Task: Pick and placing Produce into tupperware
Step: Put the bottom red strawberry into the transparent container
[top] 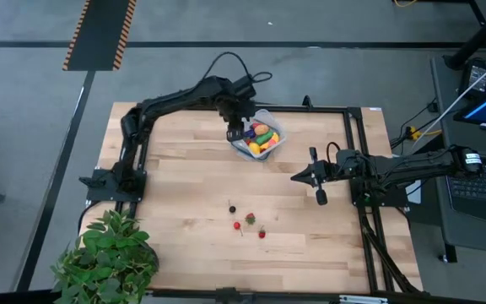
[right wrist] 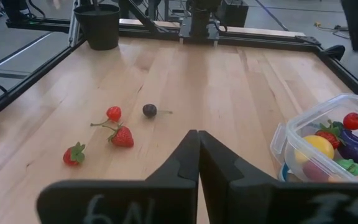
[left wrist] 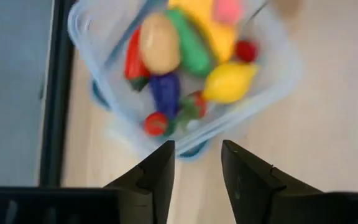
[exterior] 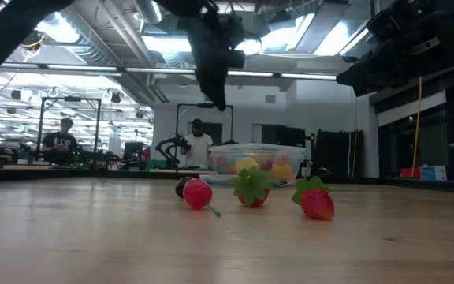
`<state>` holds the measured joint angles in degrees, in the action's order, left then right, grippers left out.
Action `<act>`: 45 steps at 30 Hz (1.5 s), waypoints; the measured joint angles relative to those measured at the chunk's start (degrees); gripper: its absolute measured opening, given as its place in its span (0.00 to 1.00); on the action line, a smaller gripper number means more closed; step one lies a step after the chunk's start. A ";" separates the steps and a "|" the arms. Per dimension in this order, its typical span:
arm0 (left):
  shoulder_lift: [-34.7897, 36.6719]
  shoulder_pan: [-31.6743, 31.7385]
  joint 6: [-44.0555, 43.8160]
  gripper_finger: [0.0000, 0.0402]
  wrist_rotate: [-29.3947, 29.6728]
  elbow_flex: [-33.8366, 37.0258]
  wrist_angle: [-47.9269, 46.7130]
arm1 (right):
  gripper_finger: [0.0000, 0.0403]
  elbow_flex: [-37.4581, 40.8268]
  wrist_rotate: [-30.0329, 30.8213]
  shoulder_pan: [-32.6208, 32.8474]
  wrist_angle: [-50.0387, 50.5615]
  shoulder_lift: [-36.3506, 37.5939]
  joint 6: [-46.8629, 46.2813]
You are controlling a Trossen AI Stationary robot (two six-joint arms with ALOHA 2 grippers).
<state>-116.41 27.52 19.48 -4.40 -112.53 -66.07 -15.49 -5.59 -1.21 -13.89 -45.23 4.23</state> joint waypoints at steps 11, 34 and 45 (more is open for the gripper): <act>12.03 -4.95 -4.21 0.31 -19.00 13.77 13.18 | 0.02 0.00 -0.64 0.01 -0.05 0.00 -2.83; 59.48 -22.11 -21.07 0.31 2.16 80.30 65.81 | 0.02 0.02 1.49 5.31 -2.64 -1.27 -2.39; 65.10 -27.58 -21.87 0.32 2.83 94.73 81.70 | 0.02 -0.41 1.62 7.39 -2.44 -3.21 -12.91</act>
<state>-51.31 -0.06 -2.39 -1.57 -17.80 15.64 -15.90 -3.97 6.18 -16.33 -48.44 -8.68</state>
